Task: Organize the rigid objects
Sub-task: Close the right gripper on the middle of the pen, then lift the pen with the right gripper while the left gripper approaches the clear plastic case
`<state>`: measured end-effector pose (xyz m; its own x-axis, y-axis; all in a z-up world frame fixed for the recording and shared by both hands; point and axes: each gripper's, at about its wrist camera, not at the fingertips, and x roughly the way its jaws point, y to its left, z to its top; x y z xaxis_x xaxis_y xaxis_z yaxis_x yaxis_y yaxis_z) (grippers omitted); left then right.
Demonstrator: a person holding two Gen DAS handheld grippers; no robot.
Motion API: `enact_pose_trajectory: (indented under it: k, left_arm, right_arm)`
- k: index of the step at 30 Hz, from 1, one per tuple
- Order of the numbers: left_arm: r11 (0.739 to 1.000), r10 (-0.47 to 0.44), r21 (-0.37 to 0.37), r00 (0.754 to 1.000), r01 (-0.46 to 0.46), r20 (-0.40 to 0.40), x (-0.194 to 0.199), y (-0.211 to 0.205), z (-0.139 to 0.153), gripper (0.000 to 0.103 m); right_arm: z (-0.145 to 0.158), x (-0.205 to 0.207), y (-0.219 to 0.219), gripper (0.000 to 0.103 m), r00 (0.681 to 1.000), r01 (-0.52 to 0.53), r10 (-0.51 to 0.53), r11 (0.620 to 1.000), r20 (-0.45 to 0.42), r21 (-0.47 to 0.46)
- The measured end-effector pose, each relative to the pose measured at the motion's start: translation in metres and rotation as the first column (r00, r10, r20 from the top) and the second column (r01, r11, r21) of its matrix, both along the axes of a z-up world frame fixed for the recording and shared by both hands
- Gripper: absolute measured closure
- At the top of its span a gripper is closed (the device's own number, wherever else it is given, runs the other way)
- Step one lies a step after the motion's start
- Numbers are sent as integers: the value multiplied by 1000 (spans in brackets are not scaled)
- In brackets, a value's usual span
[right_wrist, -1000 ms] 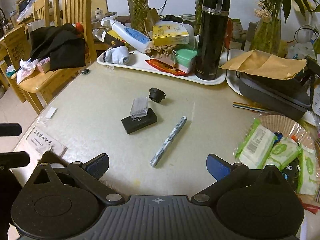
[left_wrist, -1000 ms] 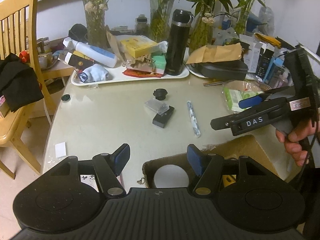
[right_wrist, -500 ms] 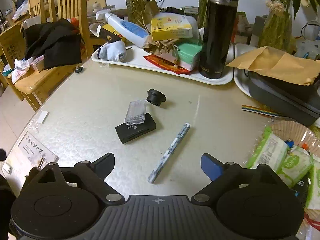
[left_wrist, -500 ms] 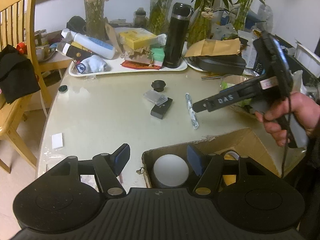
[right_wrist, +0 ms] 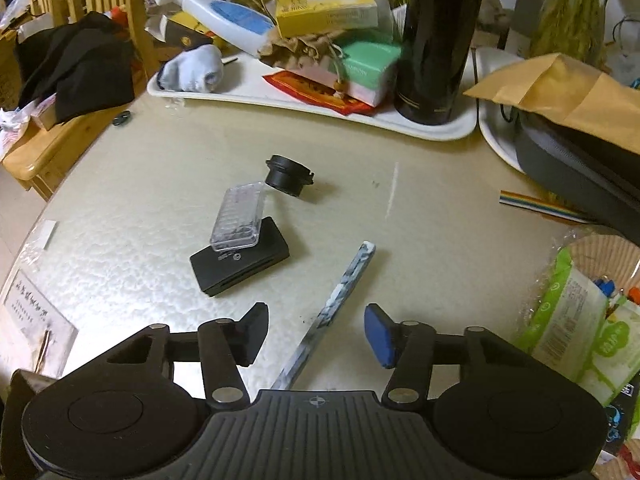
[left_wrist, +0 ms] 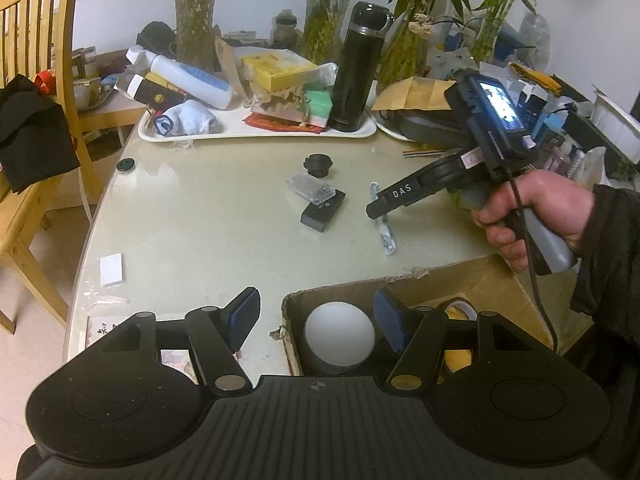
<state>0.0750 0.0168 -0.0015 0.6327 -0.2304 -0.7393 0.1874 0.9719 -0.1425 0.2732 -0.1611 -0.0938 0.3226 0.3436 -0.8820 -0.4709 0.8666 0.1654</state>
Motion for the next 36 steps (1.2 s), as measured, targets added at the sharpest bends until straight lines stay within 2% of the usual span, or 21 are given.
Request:
enact_pose_trajectory:
  k: [5,7,9,12,15,26,36]
  left_arm:
    - [1000,9,3,1000,-9,-5,1,3,-1,41]
    - [1000,17,3,1000,-17,-5,2,4,-1,41]
    - [1000,22,3,1000,-22,-4,1,6,-1,41]
    - [1000,27,5,1000,-27,-4,1,7,-2,41]
    - [1000,26,6,1000,-26,-3,1,7,-2,41]
    - [1000,16,7,1000,-16,7,3,1,0,41]
    - [999,-12,33,999,10,48,9,-9,8,41]
  right_arm:
    - [-12,5,7,58,1000,-7,6,1000,-20,-29]
    - [-15,6,9,65,1000,-7,6,999,-25,-42]
    - [-18,7,10,79,999,-3,2,999,-36,-52]
    - [-19,4,14,82,1000,-12,10,997,-28,-71]
    - [-19,4,11,92,999,5,-8,999,-42,-51]
    - [-6,3,-5,92,998,54,-54,999,-44,-1]
    - [26,-10,-29,92,997,79,-79,995,-7,67]
